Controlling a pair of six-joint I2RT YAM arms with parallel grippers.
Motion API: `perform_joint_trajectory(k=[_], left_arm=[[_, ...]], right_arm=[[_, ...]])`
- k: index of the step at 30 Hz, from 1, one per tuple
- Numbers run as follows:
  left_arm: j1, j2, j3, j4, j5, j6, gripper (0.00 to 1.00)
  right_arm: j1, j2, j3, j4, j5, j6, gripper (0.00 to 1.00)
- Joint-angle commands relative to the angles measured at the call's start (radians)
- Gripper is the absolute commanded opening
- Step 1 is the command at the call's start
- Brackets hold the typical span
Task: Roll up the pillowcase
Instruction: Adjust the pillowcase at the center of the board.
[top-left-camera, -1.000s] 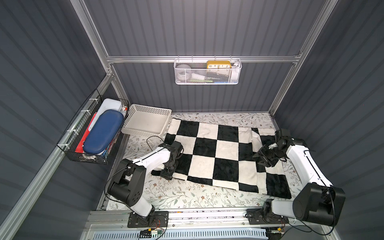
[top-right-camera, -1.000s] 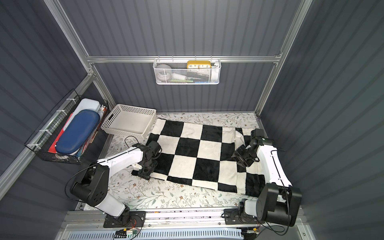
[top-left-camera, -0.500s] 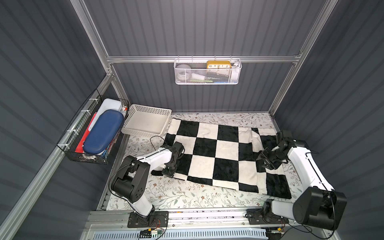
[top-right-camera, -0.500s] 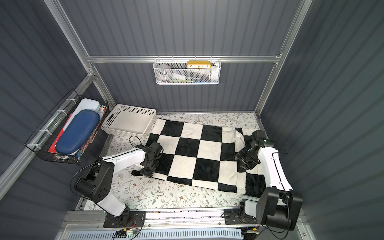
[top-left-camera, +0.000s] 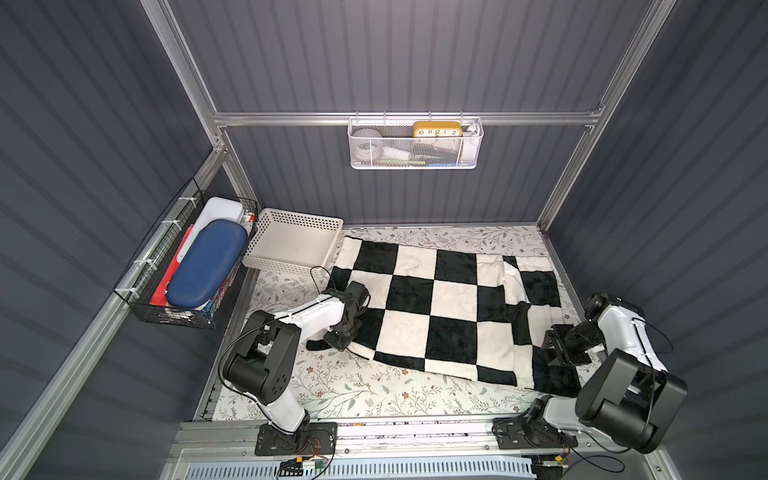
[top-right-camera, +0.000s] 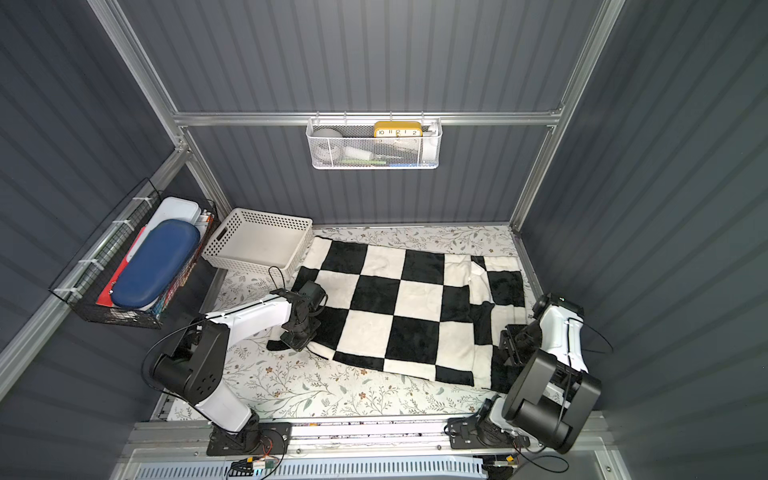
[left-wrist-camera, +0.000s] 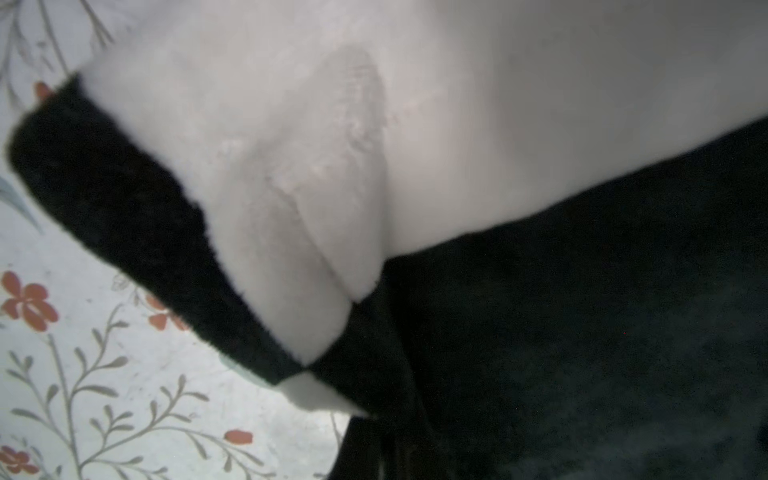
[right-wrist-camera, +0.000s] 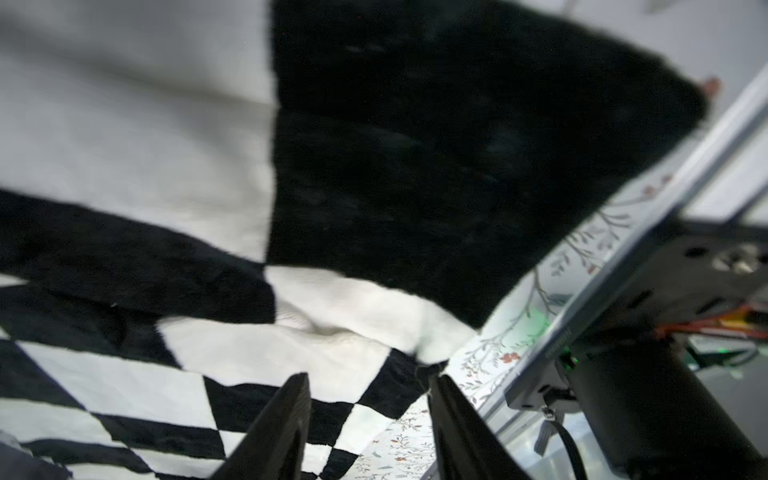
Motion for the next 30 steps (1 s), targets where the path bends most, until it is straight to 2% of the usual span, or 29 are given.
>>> perform_joint_trajectory(k=[1,7,11,14,18,20,21,22,23,26,28,30], left_arm=[[0.004,0.014,0.037,-0.018,-0.021,0.101,0.08],[0.006,0.027,0.094,-0.030,-0.030,0.149,0.08],[0.006,0.051,0.127,-0.040,-0.032,0.173,0.08],[0.009,0.060,0.140,-0.044,-0.024,0.184,0.08],[0.011,0.071,0.148,-0.035,-0.004,0.209,0.12],[0.010,0.086,0.166,-0.034,0.009,0.259,0.31],[0.010,0.091,0.173,-0.055,0.004,0.257,0.44],[0.010,0.092,0.173,-0.063,0.020,0.267,0.63],[0.010,0.089,0.173,-0.077,0.032,0.272,0.77],[0.010,0.057,0.188,-0.097,0.032,0.304,0.93],[0.010,0.013,0.216,-0.081,0.038,0.361,0.99],[0.009,-0.041,0.278,-0.067,0.051,0.416,0.99]], right_arm=[[-0.064,-0.018,-0.024,-0.080,0.078,0.025,0.57],[-0.117,-0.054,-0.048,-0.166,0.277,0.029,0.68],[-0.135,-0.079,-0.098,-0.141,0.310,0.032,0.70],[-0.143,-0.057,-0.094,-0.143,0.264,0.045,0.70],[-0.127,-0.027,-0.050,-0.027,0.156,0.019,0.62],[-0.073,-0.012,0.035,-0.041,0.168,0.010,0.62],[-0.049,-0.010,0.072,-0.052,0.179,0.006,0.62],[-0.029,-0.005,0.106,-0.070,0.178,0.008,0.62],[-0.017,0.000,0.129,-0.082,0.163,0.010,0.62],[0.014,0.002,0.157,-0.065,0.118,0.011,0.62],[0.058,0.017,0.172,-0.004,0.080,0.000,0.59],[0.136,0.039,0.190,0.112,0.052,-0.014,0.55]])
